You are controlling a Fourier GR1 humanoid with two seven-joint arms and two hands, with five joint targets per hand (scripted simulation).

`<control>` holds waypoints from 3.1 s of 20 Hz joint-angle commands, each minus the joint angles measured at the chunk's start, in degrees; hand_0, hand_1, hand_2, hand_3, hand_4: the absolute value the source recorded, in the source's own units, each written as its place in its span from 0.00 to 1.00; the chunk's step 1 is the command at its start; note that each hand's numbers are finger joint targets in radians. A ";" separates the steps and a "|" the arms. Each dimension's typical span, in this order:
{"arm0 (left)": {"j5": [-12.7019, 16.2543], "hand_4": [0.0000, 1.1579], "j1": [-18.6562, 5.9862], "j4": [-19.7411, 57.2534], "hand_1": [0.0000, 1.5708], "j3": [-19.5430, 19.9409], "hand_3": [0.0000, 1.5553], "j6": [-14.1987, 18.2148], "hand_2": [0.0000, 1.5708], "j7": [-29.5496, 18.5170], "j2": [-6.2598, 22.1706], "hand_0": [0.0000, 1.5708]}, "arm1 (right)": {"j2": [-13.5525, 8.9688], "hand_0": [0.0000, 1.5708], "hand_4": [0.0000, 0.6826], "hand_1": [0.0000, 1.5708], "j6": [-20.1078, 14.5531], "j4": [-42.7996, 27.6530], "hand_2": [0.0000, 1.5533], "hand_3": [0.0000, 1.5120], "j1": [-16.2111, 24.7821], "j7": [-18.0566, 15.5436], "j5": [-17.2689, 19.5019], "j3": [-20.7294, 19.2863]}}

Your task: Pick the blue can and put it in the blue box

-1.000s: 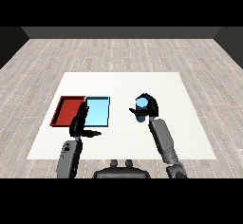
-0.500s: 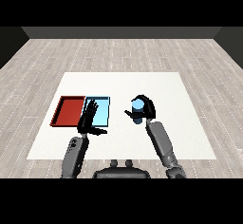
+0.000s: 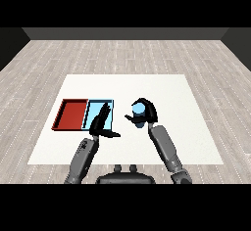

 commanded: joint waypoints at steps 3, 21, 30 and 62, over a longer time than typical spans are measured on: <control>0.31 0.00 -4.40 8.24 0.00 -0.33 0.00 2.44 0.00 -3.08 -0.02 0.00 | 0.01 0.91 0.89 0.91 0.06 6.49 0.94 0.95 -5.70 -2.61 -0.71 0.45; 3.79 0.00 -10.76 16.50 0.00 -9.21 0.00 9.25 0.00 -4.90 -0.02 0.00 | 0.02 0.92 0.90 0.92 -3.65 2.74 0.94 0.94 -5.00 -0.77 -1.26 8.81; 7.05 0.00 -12.13 16.44 0.00 -12.21 0.00 11.21 0.00 -5.34 -0.02 0.00 | 0.02 0.91 0.90 0.91 -3.84 -1.78 0.95 0.94 -4.79 0.59 -1.41 11.12; 5.45 0.60 -21.23 22.00 0.71 -18.15 0.54 26.90 0.70 -0.30 0.12 0.71 | -0.08 0.94 0.84 0.94 -4.88 -0.81 0.94 0.93 -5.81 -1.19 -9.39 16.17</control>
